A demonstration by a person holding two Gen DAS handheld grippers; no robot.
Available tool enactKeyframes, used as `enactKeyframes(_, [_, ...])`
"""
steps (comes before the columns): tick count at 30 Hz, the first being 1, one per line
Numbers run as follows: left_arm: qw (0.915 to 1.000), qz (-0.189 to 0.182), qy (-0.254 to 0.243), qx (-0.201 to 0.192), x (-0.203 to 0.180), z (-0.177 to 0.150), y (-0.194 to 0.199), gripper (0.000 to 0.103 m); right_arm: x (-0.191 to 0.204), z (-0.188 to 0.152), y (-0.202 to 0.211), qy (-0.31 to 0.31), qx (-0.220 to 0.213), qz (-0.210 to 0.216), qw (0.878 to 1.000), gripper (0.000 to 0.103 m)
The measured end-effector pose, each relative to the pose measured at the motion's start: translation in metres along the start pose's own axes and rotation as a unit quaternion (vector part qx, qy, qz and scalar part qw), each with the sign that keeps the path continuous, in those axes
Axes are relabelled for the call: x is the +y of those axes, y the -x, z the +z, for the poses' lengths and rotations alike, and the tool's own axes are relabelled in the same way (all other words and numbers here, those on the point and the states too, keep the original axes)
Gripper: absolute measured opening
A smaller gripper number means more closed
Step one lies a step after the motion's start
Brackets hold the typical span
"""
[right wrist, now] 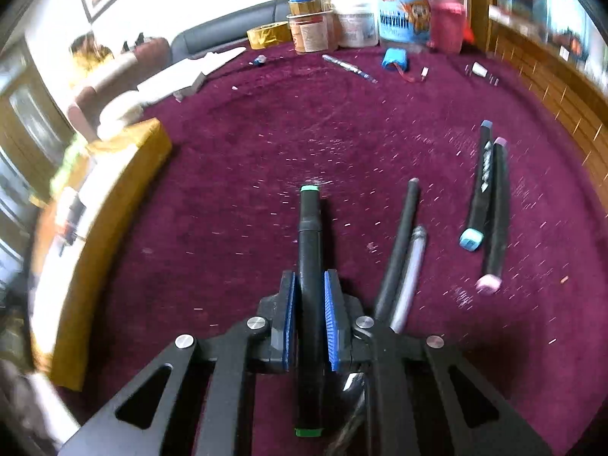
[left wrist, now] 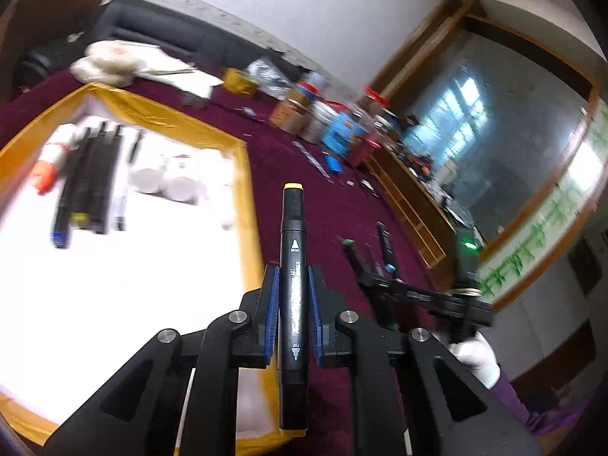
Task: Organize rigid objects
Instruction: 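Grasp a green-capped marker with right while left carries yellow-capped marker to the box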
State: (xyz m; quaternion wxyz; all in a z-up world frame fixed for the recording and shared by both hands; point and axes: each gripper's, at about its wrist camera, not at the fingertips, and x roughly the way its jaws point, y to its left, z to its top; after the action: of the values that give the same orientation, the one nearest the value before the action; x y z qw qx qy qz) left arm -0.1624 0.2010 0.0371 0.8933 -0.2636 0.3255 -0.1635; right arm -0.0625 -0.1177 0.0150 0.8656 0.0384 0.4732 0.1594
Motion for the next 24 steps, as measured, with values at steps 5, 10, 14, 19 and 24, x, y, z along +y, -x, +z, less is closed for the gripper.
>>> enactKeyframes(5, [0.9981,0.045,0.042,0.005,0.029,0.006,0.001,0.012,0.011,0.007,0.021,-0.027,0.006,0.116,0.993,0.013])
enactKeyframes(10, [0.9943,0.073,0.068,0.038,0.043,0.012,-0.02,0.012,0.061,0.02,0.018,-0.021,0.04,0.211,0.976,0.013])
enactKeyframes(14, [0.9914,0.088,0.079,0.057,0.05,0.016,-0.033,0.012,0.103,0.023,-0.004,-0.024,0.086,0.258,0.962,0.013])
enactKeyframes(19, [0.9902,0.087,0.095,0.056,0.058,0.017,-0.03,0.013,0.148,0.024,-0.033,-0.021,0.115,0.262,0.958,0.013])
enactKeyframes(24, [0.9896,0.065,0.123,0.034,0.067,0.014,-0.012,0.028,0.172,0.021,-0.051,-0.013,0.121,0.225,0.967,0.013])
